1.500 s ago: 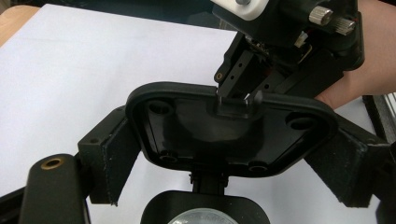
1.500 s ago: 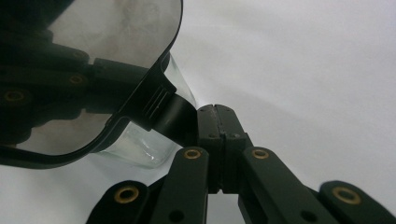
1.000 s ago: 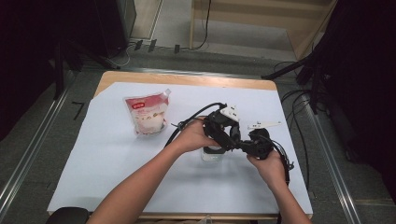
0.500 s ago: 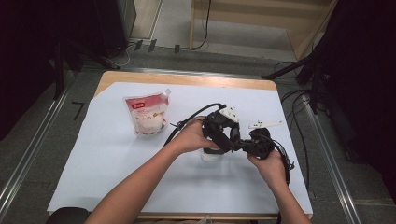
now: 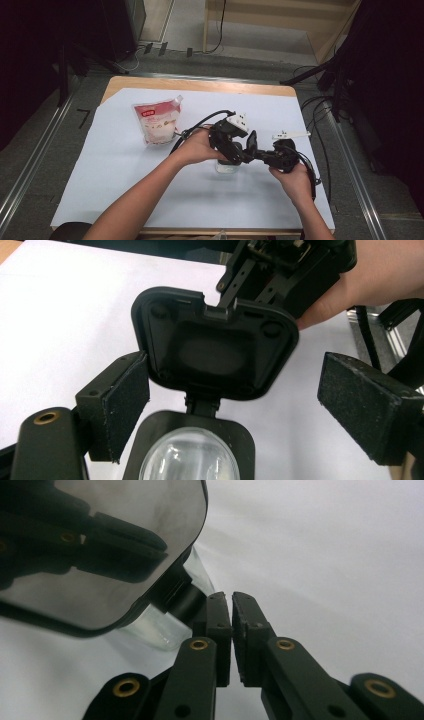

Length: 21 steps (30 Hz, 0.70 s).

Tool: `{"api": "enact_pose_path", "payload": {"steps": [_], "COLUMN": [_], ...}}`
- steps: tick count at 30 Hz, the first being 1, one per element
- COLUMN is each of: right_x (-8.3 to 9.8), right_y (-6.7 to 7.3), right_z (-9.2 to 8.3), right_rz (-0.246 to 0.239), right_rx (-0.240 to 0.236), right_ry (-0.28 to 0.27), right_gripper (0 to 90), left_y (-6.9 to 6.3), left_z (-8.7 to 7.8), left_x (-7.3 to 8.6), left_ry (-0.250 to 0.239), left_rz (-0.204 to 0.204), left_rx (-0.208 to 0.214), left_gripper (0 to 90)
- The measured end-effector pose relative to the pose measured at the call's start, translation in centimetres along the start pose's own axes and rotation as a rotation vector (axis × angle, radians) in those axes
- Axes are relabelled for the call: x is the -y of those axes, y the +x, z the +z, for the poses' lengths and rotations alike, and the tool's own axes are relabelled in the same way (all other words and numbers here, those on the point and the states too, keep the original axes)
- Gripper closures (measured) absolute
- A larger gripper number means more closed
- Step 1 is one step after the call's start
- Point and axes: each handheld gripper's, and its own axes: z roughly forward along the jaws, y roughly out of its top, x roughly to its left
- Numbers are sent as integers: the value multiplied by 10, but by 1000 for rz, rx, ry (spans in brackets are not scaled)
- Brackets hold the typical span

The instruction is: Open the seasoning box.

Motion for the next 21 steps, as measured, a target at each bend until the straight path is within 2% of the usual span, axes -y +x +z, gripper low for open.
{"api": "enact_pose_path", "payload": {"steps": [4, 6, 9, 14, 16, 18, 21], "right_x": [3, 6, 8, 15, 16, 18, 19], "right_y": [3, 6, 14, 32, 35, 45, 52], "right_z": [-6, -10, -16, -18, -19, -22, -22], "right_rz": [-2, -17, -16, -47, -55, -75, -88], "right_rx": [-7, 6, -18, -55, -59, -79, -94], "right_ry": [-4, 0, -15, 7, 11, 2, 1], "right_gripper": [785, 762, 719, 675, 674, 657, 637], "left_y": [1, 2, 3, 1, 1, 1, 2], "left_z": [-8, -12, -20, -38, -41, -47, -52], "left_x": [2, 4, 7, 15, 17, 20, 25], "left_ry": [0, -3, -12, -8, -12, -19, -14], "left_rz": [-20, -35, -47, -55, -58, -74, -98], "left_rx": [-5, -8, -10, -15, -15, -3, 10], "left_gripper": [151, 157, 178, 321, 333, 387, 401]}}
